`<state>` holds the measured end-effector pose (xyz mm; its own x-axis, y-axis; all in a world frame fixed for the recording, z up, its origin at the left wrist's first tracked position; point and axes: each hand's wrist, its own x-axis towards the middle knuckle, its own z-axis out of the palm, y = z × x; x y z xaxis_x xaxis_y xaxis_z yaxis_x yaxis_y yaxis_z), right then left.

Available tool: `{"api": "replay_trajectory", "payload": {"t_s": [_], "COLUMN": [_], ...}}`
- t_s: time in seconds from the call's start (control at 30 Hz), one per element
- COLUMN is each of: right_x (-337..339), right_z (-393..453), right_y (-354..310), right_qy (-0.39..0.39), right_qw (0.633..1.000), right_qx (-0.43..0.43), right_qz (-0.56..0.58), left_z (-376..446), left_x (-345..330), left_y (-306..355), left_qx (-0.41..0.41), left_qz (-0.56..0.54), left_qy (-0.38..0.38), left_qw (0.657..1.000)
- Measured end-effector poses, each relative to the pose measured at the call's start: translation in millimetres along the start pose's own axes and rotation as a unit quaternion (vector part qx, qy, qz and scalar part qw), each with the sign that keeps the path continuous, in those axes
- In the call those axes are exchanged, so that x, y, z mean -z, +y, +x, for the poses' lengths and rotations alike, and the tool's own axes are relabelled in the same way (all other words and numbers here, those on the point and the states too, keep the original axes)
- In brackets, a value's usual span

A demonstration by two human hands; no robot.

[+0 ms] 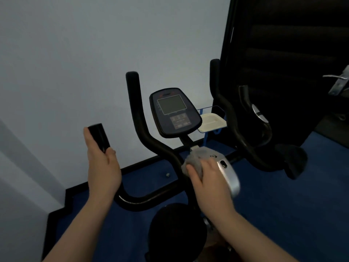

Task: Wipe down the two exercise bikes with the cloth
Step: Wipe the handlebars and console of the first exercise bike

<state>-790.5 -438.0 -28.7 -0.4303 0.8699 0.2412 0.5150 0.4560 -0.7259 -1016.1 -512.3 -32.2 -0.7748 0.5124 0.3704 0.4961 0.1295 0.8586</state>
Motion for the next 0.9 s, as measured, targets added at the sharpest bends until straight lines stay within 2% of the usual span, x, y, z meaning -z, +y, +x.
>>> {"api": "replay_trajectory", "payload": {"t_s": [0.07, 0.17, 0.23, 0.3, 0.4, 0.5, 0.67, 0.77, 0.83, 0.9], "right_x": [11.2, 10.0, -5.3, -18.5, -7.1, 17.8, -15.5, -37.0, -28.7, -19.2], "right_z": [4.4, 33.6, 48.1, 43.9, 17.8, 16.2, 79.8, 86.4, 82.3, 93.6], "right_y": [2.9, -14.5, -31.9, -36.9, -23.5, -14.1, -52.9, -61.8, -61.6, -67.8], "right_qy": [-0.039, -0.008, -0.009, -0.012, -0.011, -0.064, -0.016, -0.043, -0.051, -0.092], "right_qw": [0.999, 0.998, 0.998, 0.997, 0.995, 0.995, 0.993, 0.991, 0.975, 0.959], "right_qx": [0.011, 0.041, 0.064, 0.079, 0.098, 0.07, 0.112, 0.096, 0.118, 0.123], "right_qz": [0.009, 0.045, 0.024, -0.021, 0.001, 0.015, 0.014, -0.084, -0.181, -0.237], "left_z": [-0.6, -0.3, -0.1, 0.3, 0.1, -2.2, 3.9, 19.2, 36.0, 46.5], "left_x": [-0.4, -0.2, 0.0, 0.1, 0.3, 0.4, 1.8, 13.3, 18.5, 16.7], "left_y": [-0.3, -1.3, 0.4, 1.5, 1.2, 0.8, 3.5, 9.3, 14.1, 16.7], "left_qx": [-0.001, 0.003, 0.005, 0.005, 0.007, 0.002, 0.015, 0.009, -0.013, -0.035], "left_qz": [0.0, -0.002, 0.0, 0.0, -0.012, -0.022, -0.071, -0.101, -0.084, -0.071], "left_qy": [0.002, 0.004, 0.008, 0.006, 0.002, 0.007, 0.007, 0.0, 0.022, 0.013], "left_qw": [1.0, 1.0, 1.0, 1.0, 1.0, 1.0, 0.997, 0.995, 0.996, 0.997]}}
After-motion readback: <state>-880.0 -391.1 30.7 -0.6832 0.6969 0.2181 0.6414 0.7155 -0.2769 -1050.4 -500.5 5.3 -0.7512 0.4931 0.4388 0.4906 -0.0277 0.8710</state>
